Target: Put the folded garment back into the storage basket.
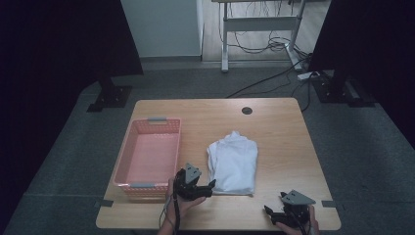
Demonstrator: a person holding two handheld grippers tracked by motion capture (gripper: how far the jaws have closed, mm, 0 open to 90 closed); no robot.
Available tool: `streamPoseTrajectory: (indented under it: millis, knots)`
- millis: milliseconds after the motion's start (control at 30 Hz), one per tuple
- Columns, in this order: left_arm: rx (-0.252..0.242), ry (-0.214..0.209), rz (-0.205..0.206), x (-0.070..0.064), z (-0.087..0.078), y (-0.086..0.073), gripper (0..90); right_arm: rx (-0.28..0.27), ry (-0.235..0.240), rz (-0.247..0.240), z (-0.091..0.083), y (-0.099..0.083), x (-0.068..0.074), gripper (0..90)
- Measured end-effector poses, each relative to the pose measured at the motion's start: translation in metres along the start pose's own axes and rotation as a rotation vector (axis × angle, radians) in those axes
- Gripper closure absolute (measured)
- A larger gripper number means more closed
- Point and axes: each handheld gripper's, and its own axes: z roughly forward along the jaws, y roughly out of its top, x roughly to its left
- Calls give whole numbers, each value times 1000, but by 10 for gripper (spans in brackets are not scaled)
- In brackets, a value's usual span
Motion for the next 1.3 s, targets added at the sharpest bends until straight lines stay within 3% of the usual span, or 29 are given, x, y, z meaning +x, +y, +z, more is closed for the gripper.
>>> streamPoseTrajectory:
  millis: [1300]
  knots:
    - [14, 16, -9, 7, 26, 17, 212, -1, 3, -2, 0, 0, 0, 175]
